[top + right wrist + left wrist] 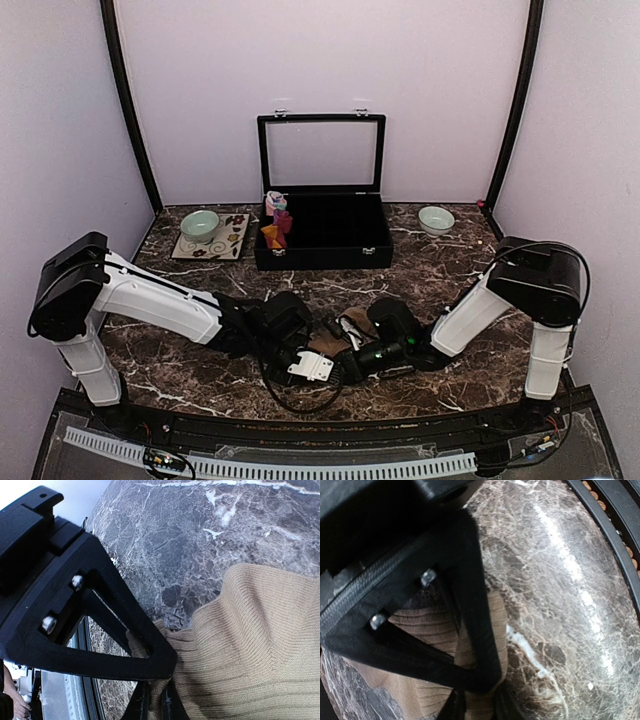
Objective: Roll the socks
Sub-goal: Roll the sock at the center of the board.
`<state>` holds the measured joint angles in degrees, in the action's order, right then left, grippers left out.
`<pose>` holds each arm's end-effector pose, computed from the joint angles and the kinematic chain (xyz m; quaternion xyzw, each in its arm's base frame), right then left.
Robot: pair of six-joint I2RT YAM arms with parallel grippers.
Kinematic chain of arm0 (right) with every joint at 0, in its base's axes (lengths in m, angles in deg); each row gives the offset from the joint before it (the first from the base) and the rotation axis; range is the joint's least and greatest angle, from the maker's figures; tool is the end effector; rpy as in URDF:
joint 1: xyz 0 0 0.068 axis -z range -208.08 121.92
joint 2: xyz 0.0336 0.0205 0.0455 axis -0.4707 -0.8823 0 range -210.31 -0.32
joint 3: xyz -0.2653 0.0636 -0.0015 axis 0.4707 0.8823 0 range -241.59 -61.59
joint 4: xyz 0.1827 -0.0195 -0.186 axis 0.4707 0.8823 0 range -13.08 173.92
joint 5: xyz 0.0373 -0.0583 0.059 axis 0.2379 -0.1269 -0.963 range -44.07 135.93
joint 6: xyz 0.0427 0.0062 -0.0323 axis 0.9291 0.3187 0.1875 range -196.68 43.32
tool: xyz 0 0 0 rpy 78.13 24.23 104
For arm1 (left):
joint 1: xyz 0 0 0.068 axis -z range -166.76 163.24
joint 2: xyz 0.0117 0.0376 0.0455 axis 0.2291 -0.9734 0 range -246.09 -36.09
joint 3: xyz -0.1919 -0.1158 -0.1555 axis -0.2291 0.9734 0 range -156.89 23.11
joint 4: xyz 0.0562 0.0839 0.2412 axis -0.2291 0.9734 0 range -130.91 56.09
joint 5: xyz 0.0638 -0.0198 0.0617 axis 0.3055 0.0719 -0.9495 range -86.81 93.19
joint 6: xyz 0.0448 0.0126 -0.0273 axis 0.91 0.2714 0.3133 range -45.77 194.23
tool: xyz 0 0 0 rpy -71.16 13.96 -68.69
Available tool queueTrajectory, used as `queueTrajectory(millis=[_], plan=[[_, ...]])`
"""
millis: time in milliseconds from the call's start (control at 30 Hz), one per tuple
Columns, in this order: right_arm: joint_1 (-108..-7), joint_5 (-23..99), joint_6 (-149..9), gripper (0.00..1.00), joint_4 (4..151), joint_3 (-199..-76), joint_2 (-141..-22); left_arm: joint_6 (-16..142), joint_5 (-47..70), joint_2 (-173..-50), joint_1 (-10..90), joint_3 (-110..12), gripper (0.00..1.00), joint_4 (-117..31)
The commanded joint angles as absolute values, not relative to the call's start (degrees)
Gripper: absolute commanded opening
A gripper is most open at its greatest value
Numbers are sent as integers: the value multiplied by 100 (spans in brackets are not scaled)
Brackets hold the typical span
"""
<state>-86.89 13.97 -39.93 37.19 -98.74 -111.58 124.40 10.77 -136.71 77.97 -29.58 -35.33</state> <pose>0.1529 0.2891 0.0815 -0.2888 0.8100 0.4958 0.1210 0.1420 -0.3116 0.1434 0.8099 0.4925 -0.1018 0.3019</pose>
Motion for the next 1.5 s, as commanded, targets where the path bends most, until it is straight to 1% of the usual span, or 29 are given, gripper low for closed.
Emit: queueTrajectory(millis=[0,67,100,167,333,367,400,433,467,667,933,1033,1100,1167,1233,1300,1367,1400,1433,1467], plan=[[-8644,1818,-4014,0,5106,-9485,-11446,12401,1233,-13954,7837,-2964,15,-3212],[-8644,1862,-4024,0,5104,-9481,-11384,12406,1303,-14023,7837,-3053,6,-3079],[-8644,1893,-4035,4,5096,-9469,-11348,12392,1337,-14071,7837,-3110,1,-2988],[-8643,2011,-4073,10,5040,-9422,-11212,12325,1431,-14147,7828,-3230,0,-2782],[-8642,2467,-4254,12,5008,-9221,-10738,12137,2051,-14298,7523,-3496,0,-2222],[-8644,2598,-4284,15,4991,-9164,-10618,12117,2175,-14373,7440,-3537,0,-2105],[-8644,2740,-4300,37,4979,-9097,-10492,12111,2233,-14456,7385,-3576,0,-1971],[-8644,2842,-4314,91,4947,-9032,-10379,12120,2261,-14531,7359,-3593,0,-1885],[-8642,2950,-4329,98,4959,-8986,-10262,12137,2265,-14590,7354,-3584,0,-1858],[-8644,3475,-4470,99,5302,-8758,-9717,12162,2408,-14882,7350,-3618,0,-1727],[-8644,4440,-4493,99,6236,-8220,-8471,12210,2346,-15069,7345,-3625,0,-1661],[-8650,4987,-4375,99,6543,-7979,-7753,12212,2300,-15092,7337,-3634,0,-1632],[-8743,5455,-4412,99,6638,-7859,-6934,12212,2368,-15136,7321,-3680,0,-1542],[-8935,5961,-4590,99,6528,-7702,-6097,12208,2468,-15226,7298,-3804,0,-1403],[-8965,6231,-4575,99,6111,-7381,-5365,12208,2648,-15348,7244,-3969,0,-1194],[-8958,6448,-4005,99,5141,-6771,-4757,12193,2919,-15456,7127,-4163,0,-964],[-8960,6311,-3744,99,4002,-5979,-4260,12148,3272,-15583,6976,-4394,0,-721],[-8956,6167,-3909,99,3566,-5807,-4114,12134,3445,-15670,6899,-4507,0,-531],[-8954,5828,-4296,99,3631,-5879,-4053,12137,3634,-15772,6822,-4623,0,-398],[-8964,5623,-4765,99,4163,-6151,-4094,12138,3783,-15886,6762,-4732,0,-251]])
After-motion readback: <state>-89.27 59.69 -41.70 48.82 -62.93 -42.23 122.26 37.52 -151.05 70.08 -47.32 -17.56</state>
